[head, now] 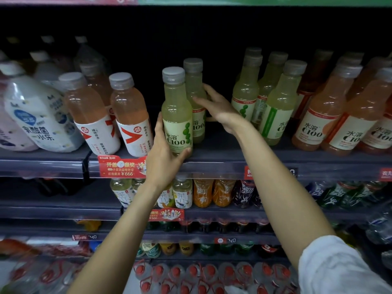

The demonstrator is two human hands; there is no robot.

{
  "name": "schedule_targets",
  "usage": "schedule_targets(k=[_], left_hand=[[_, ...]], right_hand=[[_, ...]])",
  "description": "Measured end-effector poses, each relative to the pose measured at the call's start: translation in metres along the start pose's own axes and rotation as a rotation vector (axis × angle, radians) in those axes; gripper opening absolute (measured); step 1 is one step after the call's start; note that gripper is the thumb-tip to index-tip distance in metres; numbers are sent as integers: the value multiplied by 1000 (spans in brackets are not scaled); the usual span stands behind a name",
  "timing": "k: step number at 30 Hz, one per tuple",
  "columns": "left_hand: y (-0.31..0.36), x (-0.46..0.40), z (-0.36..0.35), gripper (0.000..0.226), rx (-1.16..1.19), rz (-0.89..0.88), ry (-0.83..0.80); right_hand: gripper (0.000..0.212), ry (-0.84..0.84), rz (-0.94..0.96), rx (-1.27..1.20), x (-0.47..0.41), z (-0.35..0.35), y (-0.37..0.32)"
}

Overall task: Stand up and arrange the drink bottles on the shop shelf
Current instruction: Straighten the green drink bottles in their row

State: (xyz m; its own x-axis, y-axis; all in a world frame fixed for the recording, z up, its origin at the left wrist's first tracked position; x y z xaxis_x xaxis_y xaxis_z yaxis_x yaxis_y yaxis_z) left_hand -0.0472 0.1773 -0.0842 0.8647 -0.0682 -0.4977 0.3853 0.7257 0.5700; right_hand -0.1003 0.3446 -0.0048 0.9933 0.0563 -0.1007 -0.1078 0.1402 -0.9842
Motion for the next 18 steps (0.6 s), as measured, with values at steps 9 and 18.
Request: schedule_targets(k=[9, 18], left_hand=[[0, 3, 3, 105, -101, -5, 35], [-2, 2, 3, 105, -100, 13, 27]], right_hand=[[49, 35, 59, -108, -10, -21, 0], [48, -45, 20, -166, -13, -20, 0]])
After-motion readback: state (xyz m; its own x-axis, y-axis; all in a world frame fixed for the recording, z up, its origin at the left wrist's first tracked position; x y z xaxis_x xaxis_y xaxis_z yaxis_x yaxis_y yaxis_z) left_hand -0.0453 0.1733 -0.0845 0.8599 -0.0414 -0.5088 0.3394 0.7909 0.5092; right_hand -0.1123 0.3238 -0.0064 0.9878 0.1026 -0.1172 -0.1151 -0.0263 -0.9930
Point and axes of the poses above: each hand's wrist, its own x-axis away from the middle knuckle, its own z-axis out of the back of the hand, y = z × x, the point moved 1 cm from there along -x, towards the middle knuckle, and after that the axes turned 12 degrees about -x, right-handed, at the moved point
